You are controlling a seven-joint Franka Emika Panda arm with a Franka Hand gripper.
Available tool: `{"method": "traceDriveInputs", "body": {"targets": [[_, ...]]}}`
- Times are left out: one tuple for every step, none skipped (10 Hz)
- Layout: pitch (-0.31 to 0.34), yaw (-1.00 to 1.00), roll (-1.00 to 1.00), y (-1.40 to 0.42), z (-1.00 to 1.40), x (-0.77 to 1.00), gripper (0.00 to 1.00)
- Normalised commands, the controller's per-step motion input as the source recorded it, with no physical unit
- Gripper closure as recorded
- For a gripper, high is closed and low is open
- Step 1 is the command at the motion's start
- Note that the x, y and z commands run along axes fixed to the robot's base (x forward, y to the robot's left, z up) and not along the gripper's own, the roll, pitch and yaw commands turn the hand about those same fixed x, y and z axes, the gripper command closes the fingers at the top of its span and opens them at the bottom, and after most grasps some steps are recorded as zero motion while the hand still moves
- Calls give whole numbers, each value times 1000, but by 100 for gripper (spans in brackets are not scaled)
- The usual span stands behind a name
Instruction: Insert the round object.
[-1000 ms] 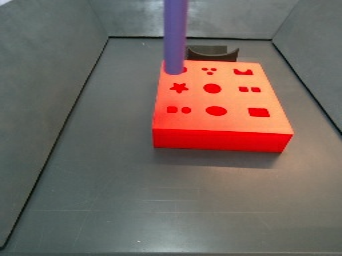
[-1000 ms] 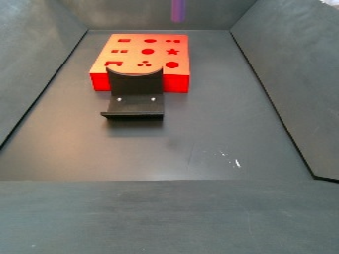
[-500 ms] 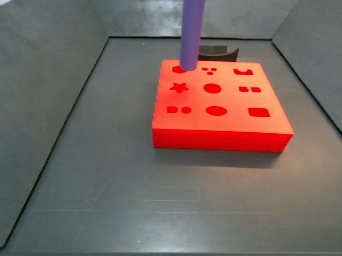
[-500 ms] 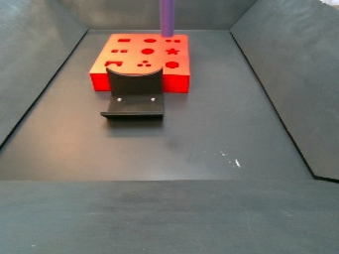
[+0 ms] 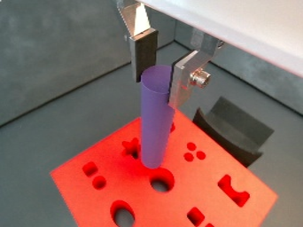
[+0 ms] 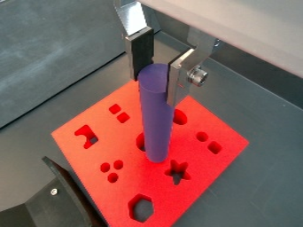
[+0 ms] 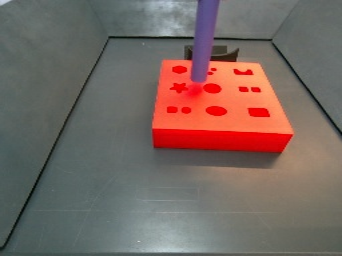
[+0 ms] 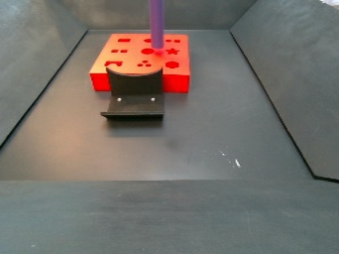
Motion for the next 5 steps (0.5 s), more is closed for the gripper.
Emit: {"method": "traceDriveInputs", "body": {"targets": [[-37, 51, -63, 0, -234, 777, 100], [-39, 46, -63, 0, -214, 786, 100], [-37, 37, -43, 0, -209, 734, 100], [0, 34, 0, 0, -209, 526, 100], [0, 69, 0, 0, -191, 363, 100]]}}
